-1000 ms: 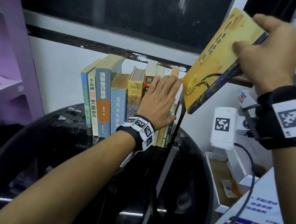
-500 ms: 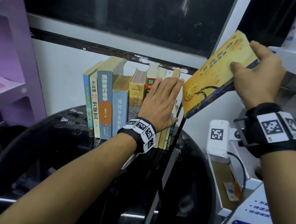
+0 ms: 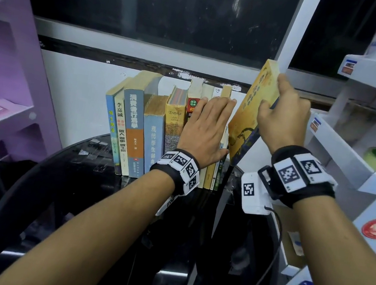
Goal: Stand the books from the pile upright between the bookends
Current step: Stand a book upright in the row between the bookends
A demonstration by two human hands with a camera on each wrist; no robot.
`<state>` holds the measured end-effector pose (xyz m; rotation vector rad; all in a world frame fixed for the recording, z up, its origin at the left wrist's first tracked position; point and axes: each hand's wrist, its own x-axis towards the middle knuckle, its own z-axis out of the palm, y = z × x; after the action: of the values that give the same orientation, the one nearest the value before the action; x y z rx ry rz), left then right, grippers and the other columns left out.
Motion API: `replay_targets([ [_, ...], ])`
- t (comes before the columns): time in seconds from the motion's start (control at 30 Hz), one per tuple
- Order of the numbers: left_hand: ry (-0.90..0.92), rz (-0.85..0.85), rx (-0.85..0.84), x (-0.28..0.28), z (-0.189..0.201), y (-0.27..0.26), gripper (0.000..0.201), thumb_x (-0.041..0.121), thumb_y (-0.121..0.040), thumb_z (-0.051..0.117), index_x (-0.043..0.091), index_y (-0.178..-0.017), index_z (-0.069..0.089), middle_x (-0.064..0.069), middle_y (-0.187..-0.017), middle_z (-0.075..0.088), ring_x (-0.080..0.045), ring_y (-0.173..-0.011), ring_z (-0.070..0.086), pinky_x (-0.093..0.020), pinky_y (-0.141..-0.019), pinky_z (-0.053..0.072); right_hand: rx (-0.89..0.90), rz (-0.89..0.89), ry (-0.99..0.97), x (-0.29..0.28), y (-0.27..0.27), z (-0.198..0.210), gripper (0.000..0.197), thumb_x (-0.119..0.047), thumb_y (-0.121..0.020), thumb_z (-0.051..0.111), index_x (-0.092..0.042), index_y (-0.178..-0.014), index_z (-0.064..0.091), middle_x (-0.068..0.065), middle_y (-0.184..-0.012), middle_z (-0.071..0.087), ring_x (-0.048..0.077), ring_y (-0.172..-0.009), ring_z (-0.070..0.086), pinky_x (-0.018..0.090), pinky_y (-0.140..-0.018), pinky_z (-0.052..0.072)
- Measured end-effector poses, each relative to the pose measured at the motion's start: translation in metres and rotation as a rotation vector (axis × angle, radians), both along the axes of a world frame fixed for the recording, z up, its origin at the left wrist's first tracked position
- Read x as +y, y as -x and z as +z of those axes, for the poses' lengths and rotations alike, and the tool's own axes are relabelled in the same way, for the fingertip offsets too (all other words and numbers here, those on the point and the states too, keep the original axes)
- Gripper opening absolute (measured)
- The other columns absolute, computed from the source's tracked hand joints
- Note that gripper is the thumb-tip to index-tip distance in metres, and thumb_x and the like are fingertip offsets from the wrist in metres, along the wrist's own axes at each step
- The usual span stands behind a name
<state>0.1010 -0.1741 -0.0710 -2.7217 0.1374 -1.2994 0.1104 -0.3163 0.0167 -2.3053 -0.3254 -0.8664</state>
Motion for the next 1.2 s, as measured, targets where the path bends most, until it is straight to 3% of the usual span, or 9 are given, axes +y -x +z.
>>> replay_targets([
  [0.27,-0.032,0.007,-0.002,0.002,0.001,-0.001,0.112,0.062,-0.06,0.072,0.007,-0.146,0.026,-0.01,-0.142,0.038,-0.028,-0.134,0.033,-0.042,-0.117,0.011,0.095,0.054,0.07,0.009,-0.007,-0.021,0.053,-0.015,-0.092,0.051,-0.023,-0.143,0.041,0.023,-0.111,0.063,0.042,-0.105,0.056,0.041,-0.091,0.048],
  [0.47,-0.087,0.002,0.011,0.004,0.012,-0.002,0.114,0.063,-0.059,0.073,0.008,-0.147,0.026,-0.009,-0.137,0.042,-0.027,-0.126,0.04,-0.042,-0.113,0.021,0.133,0.123,0.098,0.011,-0.006,-0.029,0.046,-0.014,-0.094,0.052,-0.019,-0.14,0.047,0.022,-0.115,0.062,0.04,-0.109,0.056,0.04,-0.093,0.046],
  [0.7,-0.119,0.052,0.028,0.013,0.017,-0.005,0.114,0.075,-0.06,0.063,0.005,-0.144,0.031,-0.01,-0.14,0.044,-0.027,-0.132,0.038,-0.046,-0.118,0.016,0.16,0.145,0.111,0.016,-0.019,-0.039,0.047,-0.009,-0.089,0.053,-0.017,-0.135,0.051,0.021,-0.105,0.065,0.04,-0.1,0.06,0.041,-0.089,0.05],
  [0.9,-0.072,0.013,0.025,0.01,0.017,-0.005,0.108,0.07,-0.058,0.068,0.008,-0.14,0.036,-0.008,-0.139,0.045,-0.026,-0.126,0.045,-0.044,-0.113,0.02,0.207,0.142,0.199,0.016,-0.029,-0.043,0.046,-0.013,-0.091,0.054,-0.018,-0.136,0.048,0.021,-0.111,0.063,0.04,-0.106,0.057,0.041,-0.09,0.048],
  [1.07,-0.057,-0.01,0.033,0.01,0.018,-0.006,0.106,0.067,-0.057,0.07,0.008,-0.139,0.037,-0.007,-0.139,0.046,-0.025,-0.122,0.048,-0.044,-0.111,0.02,0.278,0.163,0.275,0.02,-0.036,-0.042,0.028,-0.016,-0.091,0.047,-0.017,-0.119,0.051,0.021,-0.105,0.06,0.041,-0.104,0.054,0.037,-0.078,0.045],
  [1.2,-0.047,-0.019,0.026,0.011,0.017,-0.006,0.107,0.067,-0.056,0.071,0.009,-0.139,0.038,-0.006,-0.139,0.046,-0.025,-0.122,0.047,-0.043,-0.111,0.018,0.317,0.163,0.283,0.02,-0.04,-0.043,0.035,-0.016,-0.09,0.046,-0.019,-0.124,0.05,0.023,-0.112,0.058,0.044,-0.108,0.051,0.041,-0.085,0.047],
])
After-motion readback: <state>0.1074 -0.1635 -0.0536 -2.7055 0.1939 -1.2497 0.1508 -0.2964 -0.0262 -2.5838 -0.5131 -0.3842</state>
